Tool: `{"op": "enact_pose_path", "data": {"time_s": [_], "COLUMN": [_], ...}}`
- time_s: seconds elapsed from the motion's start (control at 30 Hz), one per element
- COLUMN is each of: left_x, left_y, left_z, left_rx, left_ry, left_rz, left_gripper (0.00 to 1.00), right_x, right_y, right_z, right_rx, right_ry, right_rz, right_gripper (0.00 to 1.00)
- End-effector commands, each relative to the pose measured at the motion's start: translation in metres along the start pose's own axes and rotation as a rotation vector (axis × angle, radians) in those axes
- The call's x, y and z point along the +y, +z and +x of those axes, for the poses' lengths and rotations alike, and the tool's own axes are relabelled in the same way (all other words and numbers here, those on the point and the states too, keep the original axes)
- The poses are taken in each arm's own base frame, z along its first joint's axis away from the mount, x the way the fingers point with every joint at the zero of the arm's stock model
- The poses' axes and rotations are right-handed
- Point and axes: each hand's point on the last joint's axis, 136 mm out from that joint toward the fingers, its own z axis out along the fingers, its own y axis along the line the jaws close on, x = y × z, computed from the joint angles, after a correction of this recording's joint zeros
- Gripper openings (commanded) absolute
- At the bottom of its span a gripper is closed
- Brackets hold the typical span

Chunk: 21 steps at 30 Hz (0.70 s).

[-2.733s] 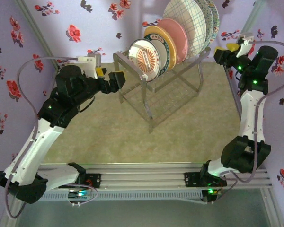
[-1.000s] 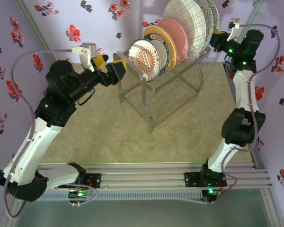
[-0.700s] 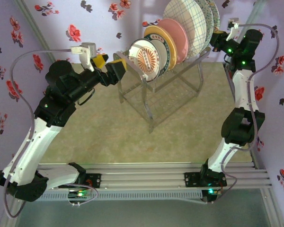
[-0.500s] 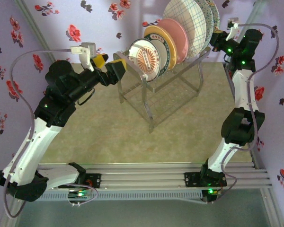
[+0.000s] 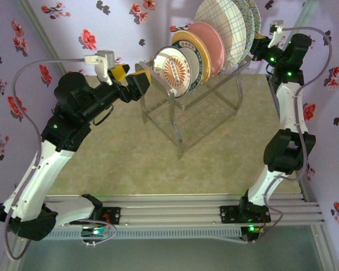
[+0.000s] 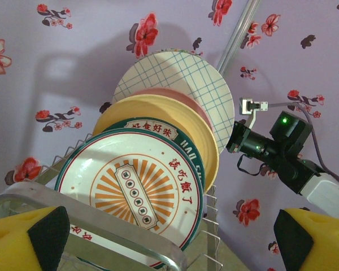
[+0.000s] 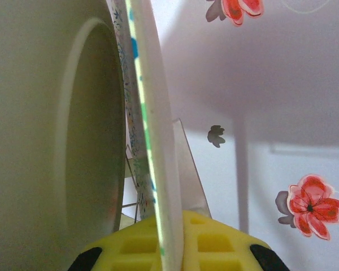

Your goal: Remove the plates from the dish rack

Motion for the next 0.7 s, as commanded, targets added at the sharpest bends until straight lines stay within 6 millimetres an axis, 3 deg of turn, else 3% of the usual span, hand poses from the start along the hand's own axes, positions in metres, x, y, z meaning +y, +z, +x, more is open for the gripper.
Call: {"op": "enact_pose_path", "data": {"time_s": [0.0, 0.67], "left_x": [-0.012, -0.014], "left_y": [-0.006, -0.007], "left_z": [-0.01, -0.014], "left_rx": [-0.037, -0.05], "left_ry": [-0.008, -0.009], "left_rz": [0.045, 0.051], "left_gripper": [0.96, 0.96], "right_x": [0.025, 0.023], "right_y": [-0.007, -0.029], "right_z": [-0.034, -0.076], "right_rx": [-0.045, -0.117], "right_ry": [-0.079, -0.164], "right_rz": [-0.008, 0.115], "right_gripper": [0.0, 0.0]}}
